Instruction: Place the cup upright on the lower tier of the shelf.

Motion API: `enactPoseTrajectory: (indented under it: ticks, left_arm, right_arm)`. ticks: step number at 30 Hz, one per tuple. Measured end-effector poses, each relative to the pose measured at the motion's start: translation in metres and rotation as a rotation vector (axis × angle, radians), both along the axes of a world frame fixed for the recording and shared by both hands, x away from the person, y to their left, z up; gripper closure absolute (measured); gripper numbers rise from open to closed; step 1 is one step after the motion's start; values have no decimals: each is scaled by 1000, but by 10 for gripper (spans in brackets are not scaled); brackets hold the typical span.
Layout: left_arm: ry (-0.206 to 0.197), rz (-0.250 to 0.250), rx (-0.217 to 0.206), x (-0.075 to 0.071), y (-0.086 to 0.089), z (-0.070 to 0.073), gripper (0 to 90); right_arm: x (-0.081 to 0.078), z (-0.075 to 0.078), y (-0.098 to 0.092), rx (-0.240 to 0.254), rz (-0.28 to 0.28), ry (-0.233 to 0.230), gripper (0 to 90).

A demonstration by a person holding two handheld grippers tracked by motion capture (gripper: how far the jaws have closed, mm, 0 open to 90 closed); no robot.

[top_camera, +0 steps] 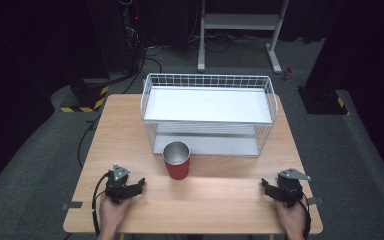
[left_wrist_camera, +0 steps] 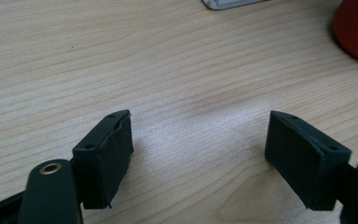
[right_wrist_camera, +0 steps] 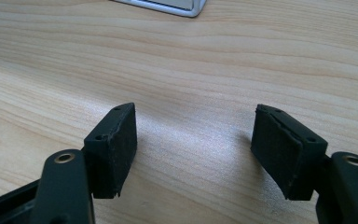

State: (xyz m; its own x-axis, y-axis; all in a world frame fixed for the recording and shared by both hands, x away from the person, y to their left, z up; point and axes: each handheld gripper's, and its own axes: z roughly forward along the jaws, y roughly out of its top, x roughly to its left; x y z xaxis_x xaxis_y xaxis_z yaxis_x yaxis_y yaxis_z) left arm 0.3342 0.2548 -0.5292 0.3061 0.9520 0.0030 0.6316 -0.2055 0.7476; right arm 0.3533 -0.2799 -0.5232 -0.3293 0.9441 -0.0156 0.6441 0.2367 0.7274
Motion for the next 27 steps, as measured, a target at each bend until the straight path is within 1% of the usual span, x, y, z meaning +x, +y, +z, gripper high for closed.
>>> enactPoseTrajectory:
  ticks: [4, 5, 7, 9, 18, 22, 24, 26, 27]
  left_arm:
    - [0, -6, 6, 0, 0, 0, 228]
    - [5, -7, -4, 0, -1, 0, 221]
    - [8, -28, 9, 1, 0, 0, 192]
    - [10, -32, 8, 1, 0, 0, 178]
    - [11, -33, 10, 1, 0, 0, 173]
    - [26, -25, 14, 1, 1, 1, 156]
    - [23, -25, 15, 0, 1, 1, 155]
    - [15, -25, -3, -2, 2, 4, 154]
    - [15, -25, -3, -2, 2, 4, 152]
  right_arm:
    - [0, 0, 0, -1, 2, -1, 312]
    - [0, 0, 0, -1, 2, -1, 312]
    - [0, 0, 0, -1, 2, -1, 312]
    - [0, 0, 0, 1, 0, -2, 312]
    - [0, 0, 0, 0, 0, -3, 312]
    - [0, 0, 0, 0, 1, -2, 312]
    - [0, 0, 0, 0, 0, -3, 311]
    - [0, 0, 0, 0, 0, -3, 311]
    - [0, 0, 0, 0, 0, -3, 311]
